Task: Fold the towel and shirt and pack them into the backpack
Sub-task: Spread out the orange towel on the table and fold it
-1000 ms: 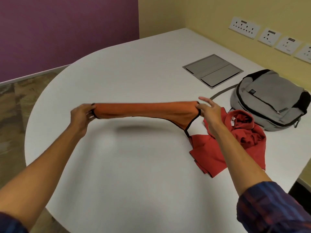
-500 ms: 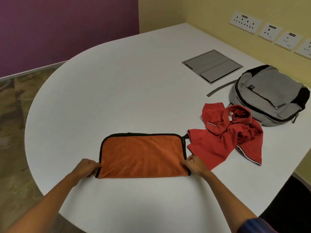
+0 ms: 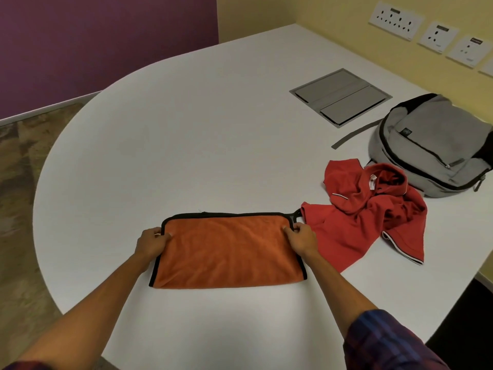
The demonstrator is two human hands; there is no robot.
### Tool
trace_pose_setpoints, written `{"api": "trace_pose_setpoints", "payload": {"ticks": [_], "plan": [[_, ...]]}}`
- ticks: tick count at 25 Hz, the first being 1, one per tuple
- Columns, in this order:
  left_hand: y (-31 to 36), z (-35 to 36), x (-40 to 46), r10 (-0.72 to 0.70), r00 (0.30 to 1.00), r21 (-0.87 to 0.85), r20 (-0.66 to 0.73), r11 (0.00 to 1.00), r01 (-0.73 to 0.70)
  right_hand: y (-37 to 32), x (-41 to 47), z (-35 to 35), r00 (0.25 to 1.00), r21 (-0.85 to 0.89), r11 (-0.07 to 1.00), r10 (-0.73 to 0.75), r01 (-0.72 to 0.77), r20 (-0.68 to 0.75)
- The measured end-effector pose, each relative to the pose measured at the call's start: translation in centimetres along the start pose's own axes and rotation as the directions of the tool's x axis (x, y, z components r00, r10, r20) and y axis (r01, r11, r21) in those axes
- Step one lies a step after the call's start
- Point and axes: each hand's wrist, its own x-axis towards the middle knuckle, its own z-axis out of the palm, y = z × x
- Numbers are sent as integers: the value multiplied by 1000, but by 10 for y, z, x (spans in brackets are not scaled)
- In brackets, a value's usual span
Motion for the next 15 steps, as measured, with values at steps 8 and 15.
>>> {"api": "trace_pose_setpoints", "payload": {"ticks": [8, 15], "plan": [[-1, -28, 14, -133, 990, 207, -47, 968, 140, -7, -16, 22, 1000, -30, 999, 14, -13, 9], [13, -18, 7, 32, 999, -168, -14, 985, -34, -19, -4, 16, 984, 152, 985, -54, 80, -167]]}}
